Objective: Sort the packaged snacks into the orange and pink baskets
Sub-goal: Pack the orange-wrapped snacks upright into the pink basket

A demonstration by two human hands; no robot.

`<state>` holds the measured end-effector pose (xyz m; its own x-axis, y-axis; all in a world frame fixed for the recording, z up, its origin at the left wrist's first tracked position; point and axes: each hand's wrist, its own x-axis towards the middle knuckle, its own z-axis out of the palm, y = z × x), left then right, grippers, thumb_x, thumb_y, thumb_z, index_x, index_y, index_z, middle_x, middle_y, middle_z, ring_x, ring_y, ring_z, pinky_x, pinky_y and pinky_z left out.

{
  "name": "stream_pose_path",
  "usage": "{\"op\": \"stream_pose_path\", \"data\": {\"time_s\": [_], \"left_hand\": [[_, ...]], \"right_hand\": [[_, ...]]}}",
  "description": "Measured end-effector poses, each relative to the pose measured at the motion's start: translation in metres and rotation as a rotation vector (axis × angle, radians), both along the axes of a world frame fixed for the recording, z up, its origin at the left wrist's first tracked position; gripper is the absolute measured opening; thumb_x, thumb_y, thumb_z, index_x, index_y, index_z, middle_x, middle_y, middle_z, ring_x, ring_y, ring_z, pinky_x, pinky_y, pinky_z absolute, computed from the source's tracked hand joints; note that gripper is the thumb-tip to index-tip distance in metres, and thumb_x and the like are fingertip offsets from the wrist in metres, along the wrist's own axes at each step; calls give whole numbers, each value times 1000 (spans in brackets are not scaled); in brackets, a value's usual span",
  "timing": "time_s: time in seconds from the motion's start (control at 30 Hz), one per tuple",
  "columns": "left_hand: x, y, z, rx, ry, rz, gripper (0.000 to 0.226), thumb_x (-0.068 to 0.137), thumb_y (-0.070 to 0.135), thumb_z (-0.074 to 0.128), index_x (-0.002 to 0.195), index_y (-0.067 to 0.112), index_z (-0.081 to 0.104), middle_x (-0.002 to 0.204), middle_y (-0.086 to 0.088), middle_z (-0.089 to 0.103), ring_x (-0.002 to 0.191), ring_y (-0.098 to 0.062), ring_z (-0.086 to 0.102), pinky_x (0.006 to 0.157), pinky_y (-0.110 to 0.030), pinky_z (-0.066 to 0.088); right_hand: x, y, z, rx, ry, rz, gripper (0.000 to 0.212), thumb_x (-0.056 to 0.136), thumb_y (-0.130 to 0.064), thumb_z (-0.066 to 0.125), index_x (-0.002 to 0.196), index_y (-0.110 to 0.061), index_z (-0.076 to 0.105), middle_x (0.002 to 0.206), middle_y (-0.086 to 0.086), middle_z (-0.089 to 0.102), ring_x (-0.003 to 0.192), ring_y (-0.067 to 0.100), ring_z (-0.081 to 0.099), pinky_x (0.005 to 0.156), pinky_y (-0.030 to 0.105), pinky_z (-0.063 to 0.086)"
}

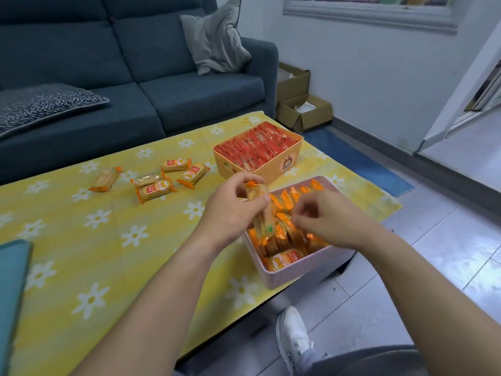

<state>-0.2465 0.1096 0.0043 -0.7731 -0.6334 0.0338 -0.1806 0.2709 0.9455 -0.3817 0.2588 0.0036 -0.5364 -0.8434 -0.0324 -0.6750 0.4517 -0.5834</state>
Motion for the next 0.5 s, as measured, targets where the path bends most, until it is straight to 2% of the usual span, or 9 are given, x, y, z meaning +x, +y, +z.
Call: {"op": "stream_pose_path", "data": {"time_s": [0.1, 0.23, 0.3, 0.4, 0.5], "left_hand": [[2, 0, 5, 28, -34, -5, 27, 73, 32, 70, 98, 41, 69, 102, -3, 71, 93, -27, 70, 78, -54, 60], [2, 0, 6, 80, -67, 2, 24, 84, 11, 64, 99, 29, 67, 110, 4, 60, 92, -23, 67, 79, -53, 61], [4, -2, 6, 118, -75, -9, 26, 86, 1, 59, 100, 23, 65, 112, 0, 58, 87, -24, 66, 76, -52, 62], [6, -3, 7, 125, -79, -17, 29, 86, -2, 57, 98, 23, 64, 112, -2, 58, 85, -24, 65, 72, -46, 61], [7, -4, 6, 137, -83, -16, 29, 85, -2, 57, 98, 23, 65, 112, -2, 59, 83, -23, 64, 73, -46, 61]], "right_hand": [[14, -9, -19, 411, 168, 164, 20, 94, -17, 54, 78, -18, 67, 79, -1, 67, 76, 20, 65, 71, 38, 58], [25, -25, -31, 715, 302, 152, 19, 93, -9, 46, 75, -13, 50, 75, 3, 51, 78, 28, 58, 69, 38, 52], [24, -31, -32, 811, 251, 151, 16, 95, -12, 44, 82, -12, 54, 78, 3, 51, 82, 28, 58, 72, 37, 50], [23, -38, -34, 853, 146, 133, 17, 96, -14, 43, 93, -11, 59, 79, 3, 51, 80, 26, 55, 71, 35, 46], [23, -41, -35, 845, 61, 113, 24, 97, -12, 44, 76, -12, 55, 75, 2, 46, 68, 20, 45, 62, 31, 38]]}}
